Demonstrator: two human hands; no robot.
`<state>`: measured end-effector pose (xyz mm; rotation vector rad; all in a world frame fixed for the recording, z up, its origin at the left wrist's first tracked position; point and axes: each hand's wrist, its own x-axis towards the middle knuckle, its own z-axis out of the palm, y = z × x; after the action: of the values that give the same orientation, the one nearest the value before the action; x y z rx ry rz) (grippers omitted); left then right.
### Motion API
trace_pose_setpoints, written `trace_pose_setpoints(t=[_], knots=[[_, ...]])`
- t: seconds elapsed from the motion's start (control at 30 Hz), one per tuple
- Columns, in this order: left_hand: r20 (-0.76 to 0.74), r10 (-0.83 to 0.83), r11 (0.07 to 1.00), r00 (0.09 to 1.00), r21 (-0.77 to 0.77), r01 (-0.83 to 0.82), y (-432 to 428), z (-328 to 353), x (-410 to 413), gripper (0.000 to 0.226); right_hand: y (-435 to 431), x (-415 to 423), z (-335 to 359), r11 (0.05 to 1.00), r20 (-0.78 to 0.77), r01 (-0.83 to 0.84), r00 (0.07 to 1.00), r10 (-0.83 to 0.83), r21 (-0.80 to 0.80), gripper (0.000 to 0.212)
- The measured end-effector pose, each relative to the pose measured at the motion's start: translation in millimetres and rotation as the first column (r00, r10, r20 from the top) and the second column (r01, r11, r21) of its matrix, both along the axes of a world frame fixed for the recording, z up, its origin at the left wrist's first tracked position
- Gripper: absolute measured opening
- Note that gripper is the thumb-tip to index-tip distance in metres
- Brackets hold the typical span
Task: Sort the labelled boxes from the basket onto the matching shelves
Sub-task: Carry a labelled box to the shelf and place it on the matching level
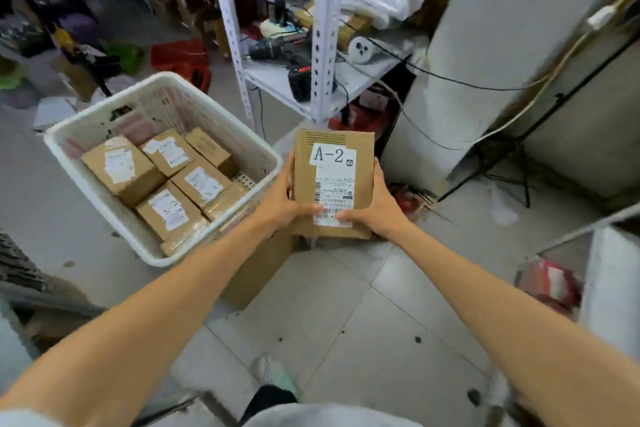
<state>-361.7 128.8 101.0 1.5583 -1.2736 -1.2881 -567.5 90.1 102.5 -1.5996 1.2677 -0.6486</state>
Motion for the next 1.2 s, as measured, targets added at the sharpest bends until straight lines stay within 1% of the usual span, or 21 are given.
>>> trace_pose_setpoints(t=[0.07,0.1,0.17,0.23,0.37,0.43,0.47,0.57,0.63,0.73,0.77,0.87,0.97,1.03,1.1,1.2], knots=[[0.038,-0.121,0.992,0.992,-0.028,0.122,-13,12,-47,0.122,10,-48,9,0.994,-0.020,0.105,0.994,-0.106,-0.028,0.126],[0.043,-0.171,0.984,0.984,-0.036,0.173,-19,19,-71,0.123,16,-73,13,0.986,-0.021,0.166,0.986,-0.167,-0.008,0.127],[0.039,-0.277,0.957,0.960,-0.080,0.279,-31,30,-122,0.127,29,-122,23,0.960,0.006,0.281,0.960,-0.281,0.015,0.137],[0.046,-0.369,0.921,0.928,-0.112,0.372,-39,41,-173,0.130,45,-170,37,0.928,0.034,0.372,0.928,-0.372,-0.001,0.143],[-0.015,-0.544,0.829,0.839,-0.161,0.535,-48,58,-270,0.131,80,-252,61,0.836,0.037,0.547,0.837,-0.545,-0.041,0.135],[-0.040,-0.624,0.774,0.780,-0.170,0.611,-49,64,-314,0.126,98,-284,70,0.781,0.039,0.622,0.783,-0.621,-0.056,0.134],[-0.036,-0.660,0.743,0.750,-0.176,0.646,-48,68,-334,0.124,105,-299,74,0.753,0.040,0.655,0.756,-0.654,-0.061,0.133],[-0.020,-0.768,0.629,0.640,-0.207,0.749,-48,81,-388,0.127,128,-336,82,0.646,0.038,0.758,0.651,-0.758,-0.087,0.121],[-0.025,-0.824,0.558,0.566,-0.218,0.801,-50,87,-420,0.128,141,-353,87,0.562,0.048,0.822,0.567,-0.822,-0.089,0.119],[-0.041,-0.865,0.498,0.500,-0.176,0.849,-51,93,-460,0.130,158,-369,96,0.449,0.057,0.888,0.456,-0.888,-0.101,0.120],[-0.032,-0.879,0.474,0.476,-0.158,0.866,-51,94,-470,0.127,162,-372,98,0.410,0.061,0.907,0.417,-0.907,-0.096,0.122],[-0.007,-0.929,0.366,0.370,-0.159,0.917,-54,94,-493,0.106,171,-373,100,0.287,0.060,0.951,0.296,-0.953,-0.117,0.128],[-0.019,-0.954,0.298,0.298,-0.135,0.945,-58,96,-505,0.099,174,-370,93,0.191,0.067,0.972,0.202,-0.977,-0.140,0.132],[-0.039,-0.967,0.254,0.251,-0.138,0.957,-61,92,-510,0.099,176,-363,88,0.136,0.072,0.979,0.148,-0.986,-0.152,0.127],[-0.055,-0.979,0.201,0.195,-0.131,0.971,-62,88,-513,0.097,179,-355,80,0.077,0.088,0.985,0.092,-0.992,-0.157,0.117],[-0.063,-0.991,0.124,0.117,-0.108,0.986,-63,77,-519,0.091,185,-343,68,-0.003,0.107,0.993,0.009,-0.994,-0.116,0.113]])
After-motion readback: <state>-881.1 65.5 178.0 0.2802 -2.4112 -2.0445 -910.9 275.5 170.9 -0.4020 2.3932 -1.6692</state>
